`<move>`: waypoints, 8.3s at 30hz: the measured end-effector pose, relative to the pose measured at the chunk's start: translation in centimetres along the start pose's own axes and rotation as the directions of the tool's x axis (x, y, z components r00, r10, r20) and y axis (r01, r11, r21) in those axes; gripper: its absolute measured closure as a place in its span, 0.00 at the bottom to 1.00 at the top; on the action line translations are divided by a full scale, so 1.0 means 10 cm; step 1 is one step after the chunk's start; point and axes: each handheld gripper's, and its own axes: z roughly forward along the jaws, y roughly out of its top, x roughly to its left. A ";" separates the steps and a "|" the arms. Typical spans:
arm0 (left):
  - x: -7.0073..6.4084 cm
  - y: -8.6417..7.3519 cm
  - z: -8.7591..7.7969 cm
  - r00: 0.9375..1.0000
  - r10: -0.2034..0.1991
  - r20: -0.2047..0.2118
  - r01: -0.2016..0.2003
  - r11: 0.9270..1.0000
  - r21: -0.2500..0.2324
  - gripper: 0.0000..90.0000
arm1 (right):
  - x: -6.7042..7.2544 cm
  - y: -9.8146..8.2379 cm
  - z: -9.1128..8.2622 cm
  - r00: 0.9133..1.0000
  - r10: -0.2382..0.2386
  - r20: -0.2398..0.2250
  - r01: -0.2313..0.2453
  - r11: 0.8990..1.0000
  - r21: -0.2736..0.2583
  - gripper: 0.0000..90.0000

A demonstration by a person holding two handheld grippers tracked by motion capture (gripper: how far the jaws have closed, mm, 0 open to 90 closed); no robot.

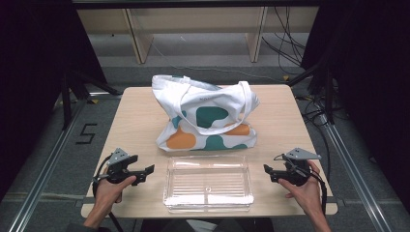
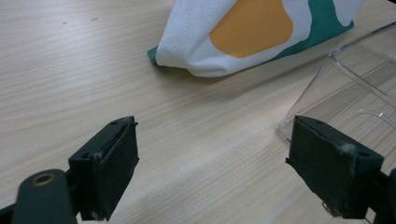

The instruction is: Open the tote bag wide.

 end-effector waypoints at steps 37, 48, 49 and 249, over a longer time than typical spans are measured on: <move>0.01 0.00 0.03 1.000 0.009 -0.004 -0.009 1.000 0.015 0.17 | 0.20 1.65 -0.30 0.983 -0.176 0.059 0.182 0.975 -0.130 0.37; 0.01 0.00 0.03 1.000 0.001 -0.002 -0.001 1.000 0.014 0.17 | 0.23 2.38 -0.16 0.971 -0.222 0.092 0.232 0.967 -0.108 0.38; 0.01 0.00 0.03 1.000 0.003 -0.002 -0.003 1.000 0.013 0.17 | 0.23 2.44 -0.13 0.969 -0.227 0.092 0.236 0.967 -0.095 0.39; 0.47 1.06 1.46 1.000 -0.002 0.026 -0.003 0.982 0.189 0.96 | -0.17 1.27 1.61 0.977 -0.179 -0.117 0.185 0.982 0.045 0.99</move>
